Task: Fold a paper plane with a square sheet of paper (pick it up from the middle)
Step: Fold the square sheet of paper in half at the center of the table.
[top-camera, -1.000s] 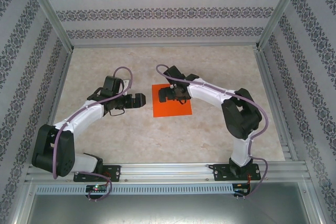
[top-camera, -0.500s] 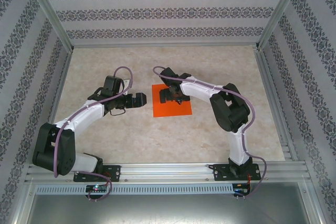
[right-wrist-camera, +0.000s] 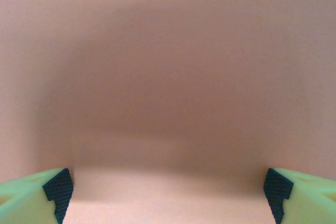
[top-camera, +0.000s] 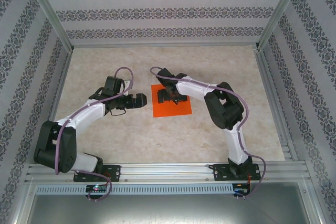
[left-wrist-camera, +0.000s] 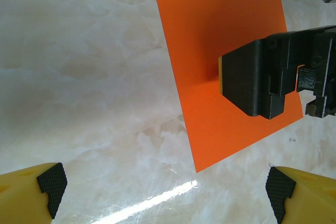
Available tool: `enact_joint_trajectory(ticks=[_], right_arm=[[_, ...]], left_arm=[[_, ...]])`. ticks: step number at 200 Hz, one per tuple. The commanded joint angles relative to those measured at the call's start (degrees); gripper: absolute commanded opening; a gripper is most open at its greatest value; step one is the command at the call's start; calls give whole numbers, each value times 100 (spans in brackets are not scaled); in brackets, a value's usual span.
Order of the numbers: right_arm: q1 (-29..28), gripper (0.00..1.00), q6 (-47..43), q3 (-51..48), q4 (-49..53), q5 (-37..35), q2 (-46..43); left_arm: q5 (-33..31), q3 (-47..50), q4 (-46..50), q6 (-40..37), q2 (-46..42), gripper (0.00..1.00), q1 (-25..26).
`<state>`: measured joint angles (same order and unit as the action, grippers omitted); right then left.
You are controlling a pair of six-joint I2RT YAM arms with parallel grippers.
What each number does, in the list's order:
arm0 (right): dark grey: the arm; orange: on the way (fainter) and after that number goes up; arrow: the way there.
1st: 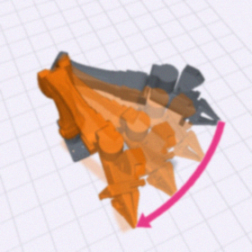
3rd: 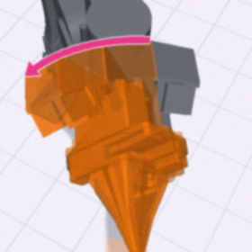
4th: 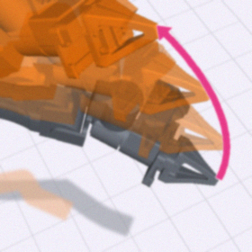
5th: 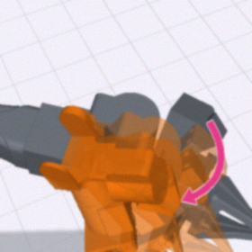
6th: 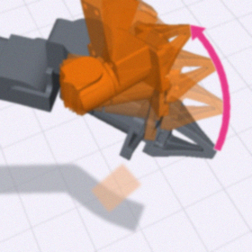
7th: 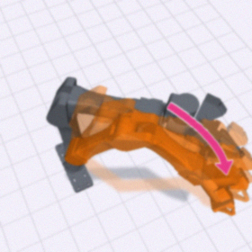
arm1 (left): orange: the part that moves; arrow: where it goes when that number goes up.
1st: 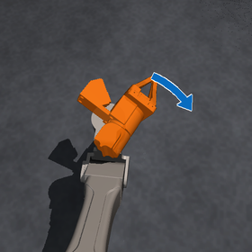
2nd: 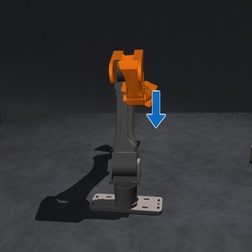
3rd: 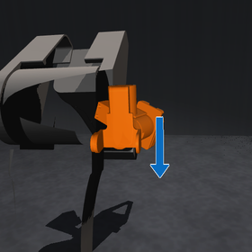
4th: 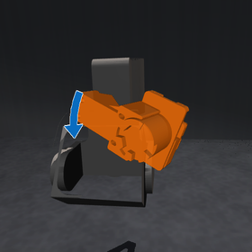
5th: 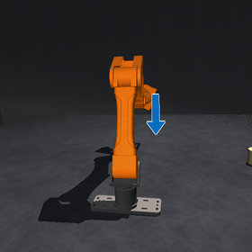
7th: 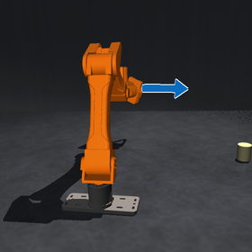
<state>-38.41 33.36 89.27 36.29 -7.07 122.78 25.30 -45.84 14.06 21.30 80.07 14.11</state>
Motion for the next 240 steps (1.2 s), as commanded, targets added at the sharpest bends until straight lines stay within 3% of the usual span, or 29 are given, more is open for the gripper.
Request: enact_joint_trajectory(ticks=[1, 88, 118, 167, 206, 240], right_arm=[[-48, 94, 166, 35, 88, -21, 320], [-105, 88, 118, -7, 264, -251, 513], [-92, 81, 109, -18, 190, -226, 408], [-82, 62, 40, 24, 148, -239, 222], [-83, 37, 12, -49, -38, -168, -49], [-94, 26, -34, -227, -405, 136, -457]], left_arm=[[86, 80, -132, 17, 61, 100, -80], [159, 39, -106, 7, 184, 100, -76], [179, 44, -113, 13, 197, 100, -83], [183, 40, -89, 25, 184, 100, -78], [179, 38, -80, 41, 184, 100, -80], [74, -29, 78, 94, 115, 100, -77]])
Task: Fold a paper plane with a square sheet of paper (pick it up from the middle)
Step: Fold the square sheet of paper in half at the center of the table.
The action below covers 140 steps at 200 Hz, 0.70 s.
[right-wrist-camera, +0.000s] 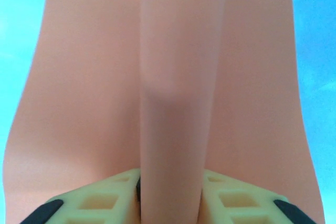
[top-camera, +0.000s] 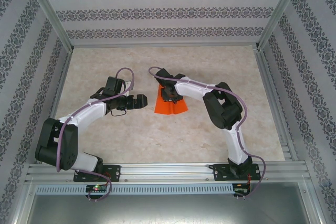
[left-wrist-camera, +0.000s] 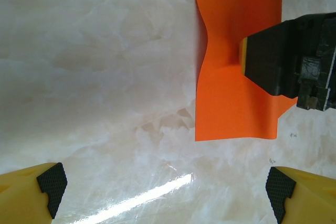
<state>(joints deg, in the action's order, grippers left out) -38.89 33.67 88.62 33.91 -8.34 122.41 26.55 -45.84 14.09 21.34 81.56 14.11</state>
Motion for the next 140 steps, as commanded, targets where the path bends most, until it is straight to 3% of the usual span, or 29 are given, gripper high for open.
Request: enact_joint_trajectory(ticks=[1, 42, 90, 117, 140], right_arm=[[-47, 26, -59, -170, -184, 276, -437], [-53, 22, 30, -439, -592, 889, -1216], [100, 20, 745, -1327, -2016, 2414, -2107], [276, 20, 1439, -2126, -3233, 3205, -2436], [515, 20, 1745, -2761, -3807, 3580, -2428]], left_arm=[[-56, -29, 89, 98, -47, 100, -80], [-358, -133, 538, 186, -686, 100, -78], [-517, -411, 1116, 188, -1433, 100, -119], [-254, -440, 1029, 327, -1542, 100, -141], [378, -312, 516, 605, -1257, 100, -143]])
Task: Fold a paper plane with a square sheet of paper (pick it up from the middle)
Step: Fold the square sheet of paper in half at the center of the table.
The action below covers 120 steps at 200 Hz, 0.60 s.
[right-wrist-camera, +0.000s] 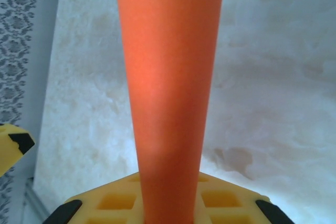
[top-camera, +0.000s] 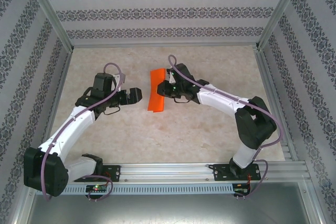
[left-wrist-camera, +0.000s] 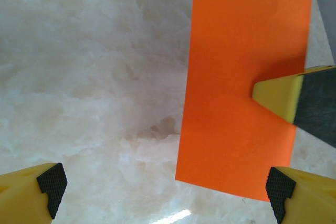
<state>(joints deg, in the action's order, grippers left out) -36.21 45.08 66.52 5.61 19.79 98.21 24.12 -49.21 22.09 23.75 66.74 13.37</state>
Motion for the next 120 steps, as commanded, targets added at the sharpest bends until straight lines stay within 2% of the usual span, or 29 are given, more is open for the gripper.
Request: enact_joint_trajectory(ticks=[1, 21, 44, 90, 120], right_arm=[[259, 20, 619, -578, -1006, 787, -6], [404, 20, 790, -1078, -1540, 989, 44], [537, 21, 791, -1374, -1832, 1279, 226], [788, 24, 529, -1722, -1863, 1457, 404], [895, 27, 346, -1806, -1779, 1465, 470]], left_arm=[[647, 30, -310, 375, 252, 100, -65], [1105, 142, -734, 624, 639, 99, -45], [1258, 191, -1115, 817, 976, 98, 98], [1359, -29, -1663, 1145, 1846, 88, 488], [1119, -298, -1764, 1237, 2400, 79, 887]])
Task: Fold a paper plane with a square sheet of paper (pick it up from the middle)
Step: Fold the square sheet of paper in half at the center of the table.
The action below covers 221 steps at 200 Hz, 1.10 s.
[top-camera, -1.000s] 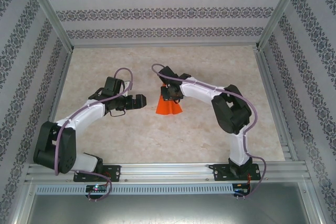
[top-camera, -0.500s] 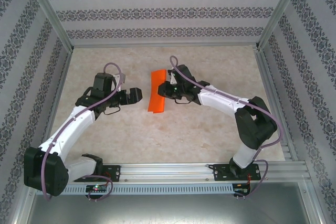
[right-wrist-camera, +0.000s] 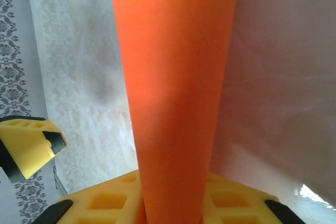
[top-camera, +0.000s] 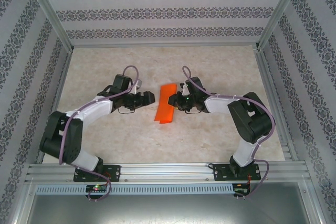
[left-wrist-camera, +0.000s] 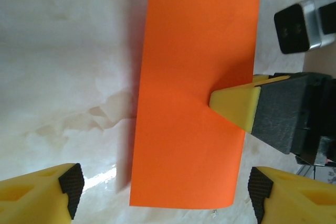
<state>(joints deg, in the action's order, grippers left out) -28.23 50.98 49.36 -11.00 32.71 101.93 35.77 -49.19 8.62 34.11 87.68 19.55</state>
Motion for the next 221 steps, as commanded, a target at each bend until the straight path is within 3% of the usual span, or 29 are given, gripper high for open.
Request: enact_joint_trajectory(ticks=[1, 24, 53, 89, 149, 221], right_arm=[[102, 27, -245, -97, -120, 178, 99], [175, 30, -322, -191, -196, 207, 125], [221, 31, -446, -218, -133, 223, 117], [259, 33, -510, -258, -142, 222, 160], [296, 43, -792, -228, 257, -15, -55], [249, 52, -1506, 101, 1668, -1057, -393]], left_arm=[[-49, -305, -424, 206, 326, 79, 282], [-215, -482, -502, 263, 740, 71, 558], [-286, -696, -457, 245, 1178, 53, 764], [-383, -846, -457, 248, 1634, 44, 1001], [-370, -885, -501, 228, 1989, 42, 1102], [-256, -950, -587, 282, 2090, 42, 1165]])
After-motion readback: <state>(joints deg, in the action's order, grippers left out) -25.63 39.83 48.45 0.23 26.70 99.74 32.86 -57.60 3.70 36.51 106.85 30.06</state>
